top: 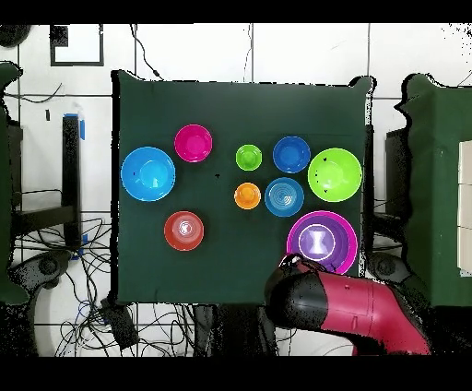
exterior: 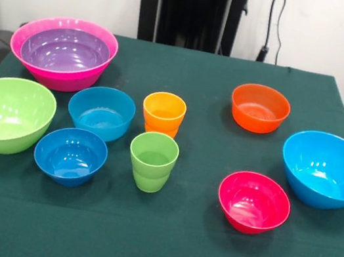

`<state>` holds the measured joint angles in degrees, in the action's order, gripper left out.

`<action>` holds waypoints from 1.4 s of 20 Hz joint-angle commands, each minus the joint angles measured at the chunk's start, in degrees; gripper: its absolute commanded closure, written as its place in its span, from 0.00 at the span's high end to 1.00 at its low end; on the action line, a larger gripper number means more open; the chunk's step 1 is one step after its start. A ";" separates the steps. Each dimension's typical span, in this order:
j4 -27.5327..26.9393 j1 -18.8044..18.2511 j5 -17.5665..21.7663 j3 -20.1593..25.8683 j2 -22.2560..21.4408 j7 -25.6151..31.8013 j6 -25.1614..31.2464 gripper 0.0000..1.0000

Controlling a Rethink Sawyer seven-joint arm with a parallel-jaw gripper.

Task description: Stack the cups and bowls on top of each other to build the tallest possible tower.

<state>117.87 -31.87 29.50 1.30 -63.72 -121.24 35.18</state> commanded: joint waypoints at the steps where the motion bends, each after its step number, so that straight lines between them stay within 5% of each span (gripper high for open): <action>1: 5.15 0.77 2.80 5.52 7.25 2.10 -8.68 1.00; 11: 5.38 -0.58 3.32 6.07 11.95 0.82 -17.92 1.00; 28: 2.61 3.28 2.09 3.65 22.65 -4.36 -29.42 1.00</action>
<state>118.29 -30.70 29.46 1.66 -46.96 -121.24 10.76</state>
